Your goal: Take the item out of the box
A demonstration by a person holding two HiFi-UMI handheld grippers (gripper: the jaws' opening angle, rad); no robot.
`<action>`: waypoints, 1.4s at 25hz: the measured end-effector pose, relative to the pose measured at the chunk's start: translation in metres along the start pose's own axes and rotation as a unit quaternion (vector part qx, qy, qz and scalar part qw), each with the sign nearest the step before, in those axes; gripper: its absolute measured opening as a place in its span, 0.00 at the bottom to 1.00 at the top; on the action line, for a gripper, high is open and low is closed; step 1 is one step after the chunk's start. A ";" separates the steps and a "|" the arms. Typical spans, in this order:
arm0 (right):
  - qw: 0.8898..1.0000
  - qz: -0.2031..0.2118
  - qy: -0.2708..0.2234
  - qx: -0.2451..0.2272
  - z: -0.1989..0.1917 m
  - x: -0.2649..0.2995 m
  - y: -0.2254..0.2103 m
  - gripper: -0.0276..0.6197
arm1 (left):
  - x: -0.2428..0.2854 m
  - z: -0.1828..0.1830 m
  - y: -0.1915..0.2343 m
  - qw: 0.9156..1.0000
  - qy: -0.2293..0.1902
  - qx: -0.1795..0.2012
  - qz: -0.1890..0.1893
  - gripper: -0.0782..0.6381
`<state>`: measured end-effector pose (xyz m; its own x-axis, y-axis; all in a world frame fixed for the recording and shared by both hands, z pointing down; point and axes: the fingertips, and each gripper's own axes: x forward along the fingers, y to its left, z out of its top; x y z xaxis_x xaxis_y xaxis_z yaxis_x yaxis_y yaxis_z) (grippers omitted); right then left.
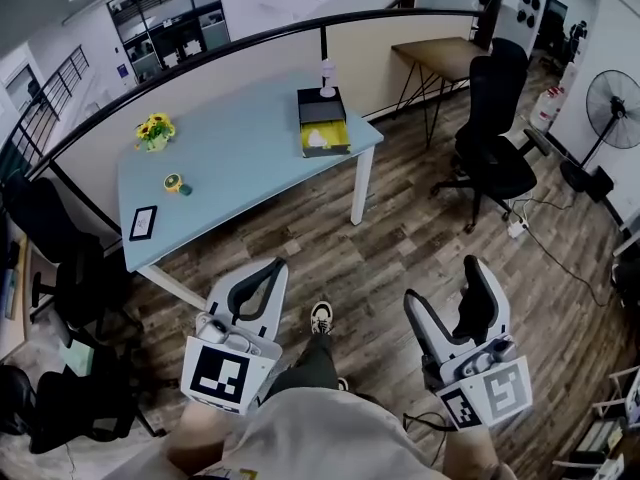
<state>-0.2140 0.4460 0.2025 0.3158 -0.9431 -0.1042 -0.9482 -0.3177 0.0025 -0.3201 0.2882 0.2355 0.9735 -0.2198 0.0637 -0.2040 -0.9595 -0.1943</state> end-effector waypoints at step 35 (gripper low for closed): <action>0.994 0.032 0.103 0.022 -0.093 0.395 -0.134 0.63 | 0.323 -0.071 0.240 0.998 0.057 -0.003 -0.016 0.12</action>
<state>0.0409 0.1068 0.2540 0.2512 -0.9626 0.1011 -0.9657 -0.2564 -0.0419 -0.0617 -0.0254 0.2792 0.9617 -0.2064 0.1804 -0.1729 -0.9674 -0.1852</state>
